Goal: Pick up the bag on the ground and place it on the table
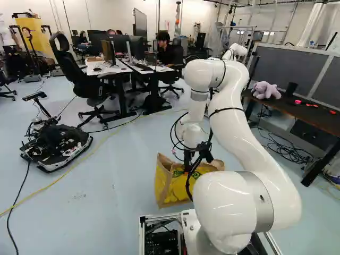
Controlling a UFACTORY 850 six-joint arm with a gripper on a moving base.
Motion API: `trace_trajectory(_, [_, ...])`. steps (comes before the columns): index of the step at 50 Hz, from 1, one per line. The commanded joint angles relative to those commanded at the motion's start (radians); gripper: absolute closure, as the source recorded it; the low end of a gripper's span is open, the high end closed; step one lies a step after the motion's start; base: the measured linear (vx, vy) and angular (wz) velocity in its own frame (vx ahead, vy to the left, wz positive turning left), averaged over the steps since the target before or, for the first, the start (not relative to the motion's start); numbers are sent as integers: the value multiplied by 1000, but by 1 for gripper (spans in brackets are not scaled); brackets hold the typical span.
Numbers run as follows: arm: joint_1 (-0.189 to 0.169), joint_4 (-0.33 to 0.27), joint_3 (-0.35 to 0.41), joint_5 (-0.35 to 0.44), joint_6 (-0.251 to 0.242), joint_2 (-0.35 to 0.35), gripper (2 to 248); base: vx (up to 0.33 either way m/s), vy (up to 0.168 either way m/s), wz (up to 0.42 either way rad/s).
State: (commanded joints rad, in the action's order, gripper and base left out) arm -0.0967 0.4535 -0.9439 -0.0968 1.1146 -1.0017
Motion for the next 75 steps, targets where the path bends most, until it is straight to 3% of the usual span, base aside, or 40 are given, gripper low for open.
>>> trace_trajectory(75, [-21,-1,480,173,0,413,228,0,0,0])
